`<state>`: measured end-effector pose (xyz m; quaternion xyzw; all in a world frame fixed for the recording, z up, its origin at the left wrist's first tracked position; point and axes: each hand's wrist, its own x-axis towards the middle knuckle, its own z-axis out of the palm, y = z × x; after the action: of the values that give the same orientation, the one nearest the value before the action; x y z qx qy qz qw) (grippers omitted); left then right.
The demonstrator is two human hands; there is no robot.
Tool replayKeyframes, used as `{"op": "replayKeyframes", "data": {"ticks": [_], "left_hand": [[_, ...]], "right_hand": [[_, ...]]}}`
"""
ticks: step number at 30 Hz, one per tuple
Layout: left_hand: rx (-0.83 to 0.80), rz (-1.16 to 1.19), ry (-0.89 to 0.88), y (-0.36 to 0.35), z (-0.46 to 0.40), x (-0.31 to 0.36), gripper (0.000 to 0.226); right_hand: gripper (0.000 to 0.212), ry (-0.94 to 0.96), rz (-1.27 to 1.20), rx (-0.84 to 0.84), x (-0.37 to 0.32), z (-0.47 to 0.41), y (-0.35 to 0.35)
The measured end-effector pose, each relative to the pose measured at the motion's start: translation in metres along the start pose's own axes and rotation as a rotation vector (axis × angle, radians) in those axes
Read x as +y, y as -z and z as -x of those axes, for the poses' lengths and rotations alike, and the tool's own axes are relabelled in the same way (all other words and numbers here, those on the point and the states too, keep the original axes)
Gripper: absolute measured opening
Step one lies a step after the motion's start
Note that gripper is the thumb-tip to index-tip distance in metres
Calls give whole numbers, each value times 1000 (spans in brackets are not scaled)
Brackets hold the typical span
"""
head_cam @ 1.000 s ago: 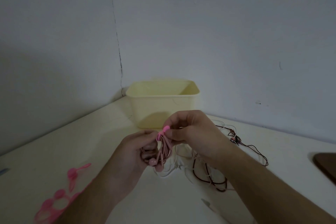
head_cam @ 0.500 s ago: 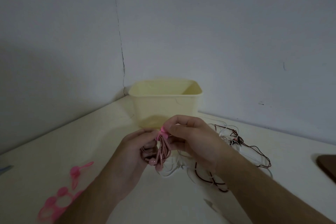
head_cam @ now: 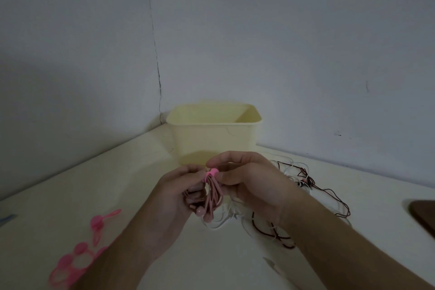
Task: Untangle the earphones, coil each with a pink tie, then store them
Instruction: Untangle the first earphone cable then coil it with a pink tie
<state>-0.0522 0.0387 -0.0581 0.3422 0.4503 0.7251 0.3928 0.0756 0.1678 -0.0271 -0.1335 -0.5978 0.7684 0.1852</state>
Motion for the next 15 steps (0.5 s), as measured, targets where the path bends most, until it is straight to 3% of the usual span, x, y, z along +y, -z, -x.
{"op": "replayKeyframes", "data": {"ticks": [5,11,13,15], "left_hand": [[42,-98,-49,-1,0,-1,34],[431,-387,-160,1,-3,-7,69],[462,-556,-238,0,1,-4,56],[336,-681,-302,-7,4,-3,34]], "right_hand": [[29,-14,24,1,-3,2,0],[17,251,291,157,-4,0,-4],[15,291,258,161,-3,1,-5],[14,323,279,173,-2,1,-5]]}}
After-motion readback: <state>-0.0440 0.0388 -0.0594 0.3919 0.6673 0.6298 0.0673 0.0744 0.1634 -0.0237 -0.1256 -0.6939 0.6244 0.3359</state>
